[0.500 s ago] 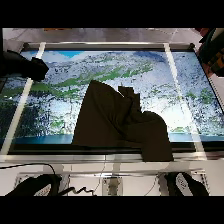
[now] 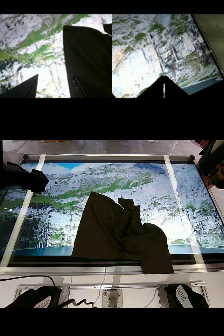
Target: Fold the clothes and pants, and hang the long-sleeved shirts on hangers.
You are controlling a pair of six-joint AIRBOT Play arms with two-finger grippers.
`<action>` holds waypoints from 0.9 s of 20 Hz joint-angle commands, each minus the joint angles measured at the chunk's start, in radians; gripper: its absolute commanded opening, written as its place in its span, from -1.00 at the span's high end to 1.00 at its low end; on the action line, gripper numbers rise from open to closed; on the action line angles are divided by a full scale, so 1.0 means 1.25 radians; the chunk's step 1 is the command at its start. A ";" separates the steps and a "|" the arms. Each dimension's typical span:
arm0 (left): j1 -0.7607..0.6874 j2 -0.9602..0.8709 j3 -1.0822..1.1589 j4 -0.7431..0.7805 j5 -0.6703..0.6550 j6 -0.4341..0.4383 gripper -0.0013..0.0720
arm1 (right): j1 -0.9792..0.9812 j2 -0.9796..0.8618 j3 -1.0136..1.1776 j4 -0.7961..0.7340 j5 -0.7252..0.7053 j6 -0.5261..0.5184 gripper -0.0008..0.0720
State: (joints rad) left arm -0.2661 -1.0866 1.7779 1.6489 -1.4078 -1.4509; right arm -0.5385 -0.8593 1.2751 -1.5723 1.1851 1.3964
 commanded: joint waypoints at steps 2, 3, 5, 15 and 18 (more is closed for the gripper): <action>0.001 0.001 0.000 0.000 0.000 0.000 -0.32 | 0.001 -0.001 0.000 0.000 0.000 0.000 0.94; 0.001 0.001 0.000 0.000 0.000 0.000 -0.32 | 0.001 -0.001 0.000 0.002 -0.001 0.000 0.94; 0.001 0.001 0.000 0.000 0.000 0.000 -0.32 | 0.001 -0.001 0.000 0.035 0.000 0.000 0.94; 0.000 -0.002 0.000 -0.003 0.037 0.000 -0.32 | 0.001 -0.021 -0.105 0.104 -0.055 0.006 0.94; 0.000 -0.011 0.000 -0.002 0.037 0.000 -0.32 | 0.001 -0.119 -0.207 0.173 -0.030 -0.020 0.94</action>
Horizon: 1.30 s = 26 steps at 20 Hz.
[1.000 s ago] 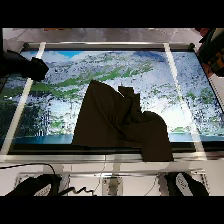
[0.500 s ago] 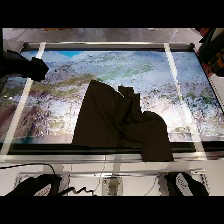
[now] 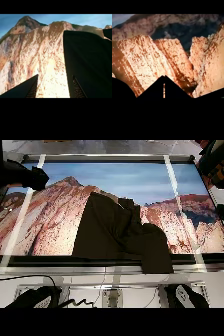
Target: Fold the clothes and pants, and hang the long-sleeved shirts on hangers.
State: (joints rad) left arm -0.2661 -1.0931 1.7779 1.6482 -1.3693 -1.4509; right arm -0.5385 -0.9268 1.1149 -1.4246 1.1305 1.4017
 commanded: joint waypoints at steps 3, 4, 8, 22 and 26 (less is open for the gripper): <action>0.001 -0.022 0.000 0.004 0.005 0.000 -0.32 | 0.001 -0.235 -0.092 0.273 0.170 -0.237 0.94; 0.001 -0.028 0.000 0.008 0.005 0.000 -0.32 | 0.001 -0.290 -0.092 0.332 0.222 -0.272 0.90; 0.001 -0.076 -0.001 0.083 -0.028 0.001 -0.32 | 0.001 -0.429 -0.092 0.341 0.214 -0.291 -0.41; 0.274 -0.225 -0.158 -0.146 -0.116 0.121 -0.32 | 0.009 -0.589 -0.093 0.368 0.149 -0.524 -0.21; 0.403 -0.214 -0.312 -0.291 -0.132 0.157 -0.33 | 0.035 -0.593 -0.093 0.367 0.149 -0.531 -0.07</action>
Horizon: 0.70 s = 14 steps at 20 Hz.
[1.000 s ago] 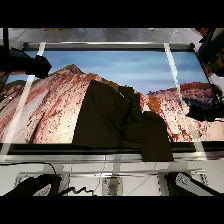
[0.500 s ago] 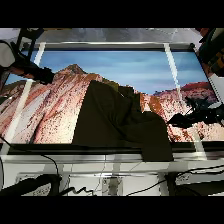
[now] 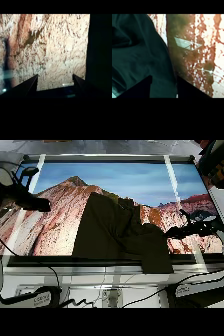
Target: Fold the clothes and pants, and hang the long-sleeved shirts on hangers.
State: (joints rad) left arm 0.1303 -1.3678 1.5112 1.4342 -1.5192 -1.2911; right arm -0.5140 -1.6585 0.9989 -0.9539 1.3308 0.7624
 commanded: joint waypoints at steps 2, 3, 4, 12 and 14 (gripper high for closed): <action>0.139 0.018 -0.192 -0.182 -0.008 0.049 -0.33 | 0.033 -0.010 -0.001 -0.012 -0.009 -0.018 -0.05; 0.161 0.024 -0.238 -0.211 -0.008 0.062 -0.33 | 0.039 -0.012 0.000 -0.017 -0.002 -0.018 0.01; 0.181 0.030 -0.289 -0.237 -0.002 0.077 -0.33 | 0.042 -0.012 0.000 -0.022 0.002 -0.018 0.18; 0.223 0.054 -0.609 -0.367 0.139 0.227 -0.33 | 0.041 -0.011 0.000 -0.032 0.023 -0.018 0.94; 0.223 0.053 -0.666 -0.370 0.148 0.258 -0.32 | 0.041 -0.011 0.000 -0.032 0.025 -0.018 0.94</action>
State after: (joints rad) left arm 0.4023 -1.3029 0.7876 1.0039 -1.3739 -1.0435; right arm -0.4637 -1.6730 0.9981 -0.9962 1.3499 0.7399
